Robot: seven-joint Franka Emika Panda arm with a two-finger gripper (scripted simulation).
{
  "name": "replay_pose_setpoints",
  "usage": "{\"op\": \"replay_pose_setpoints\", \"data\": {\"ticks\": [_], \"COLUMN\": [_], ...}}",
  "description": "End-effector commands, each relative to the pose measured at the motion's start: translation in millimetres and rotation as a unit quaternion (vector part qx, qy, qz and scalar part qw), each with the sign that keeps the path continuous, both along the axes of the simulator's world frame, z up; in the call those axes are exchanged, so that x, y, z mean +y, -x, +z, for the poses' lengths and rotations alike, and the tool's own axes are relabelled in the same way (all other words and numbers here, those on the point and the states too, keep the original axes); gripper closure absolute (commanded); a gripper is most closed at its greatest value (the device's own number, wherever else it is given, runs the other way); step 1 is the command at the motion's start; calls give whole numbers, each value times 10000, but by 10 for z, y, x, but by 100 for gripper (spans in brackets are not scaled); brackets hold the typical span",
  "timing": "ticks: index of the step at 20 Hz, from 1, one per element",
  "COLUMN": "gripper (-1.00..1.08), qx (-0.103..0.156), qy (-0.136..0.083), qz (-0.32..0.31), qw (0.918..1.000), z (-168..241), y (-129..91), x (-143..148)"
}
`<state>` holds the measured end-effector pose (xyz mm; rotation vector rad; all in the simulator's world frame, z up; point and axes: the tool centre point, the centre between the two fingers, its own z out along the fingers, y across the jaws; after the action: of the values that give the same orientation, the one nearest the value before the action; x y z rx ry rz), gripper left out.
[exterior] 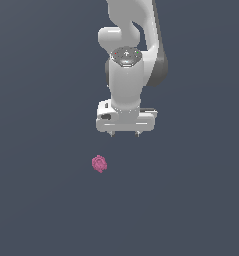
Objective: Pick up the object and move it to a goal position.
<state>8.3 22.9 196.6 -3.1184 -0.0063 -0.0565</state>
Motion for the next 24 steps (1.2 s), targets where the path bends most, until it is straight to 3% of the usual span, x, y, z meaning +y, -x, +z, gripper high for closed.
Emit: {"op": "replay_pose_setpoints", "data": {"ticks": [1, 10, 24], "gripper": [-92, -92, -92], "qx": [0, -258, -210], "qy": [0, 60, 108], "qz": [0, 103, 480], "qw": [10000, 9996, 9986], "z": [0, 251, 116], "y": [0, -86, -158], "x": [0, 95, -33]}}
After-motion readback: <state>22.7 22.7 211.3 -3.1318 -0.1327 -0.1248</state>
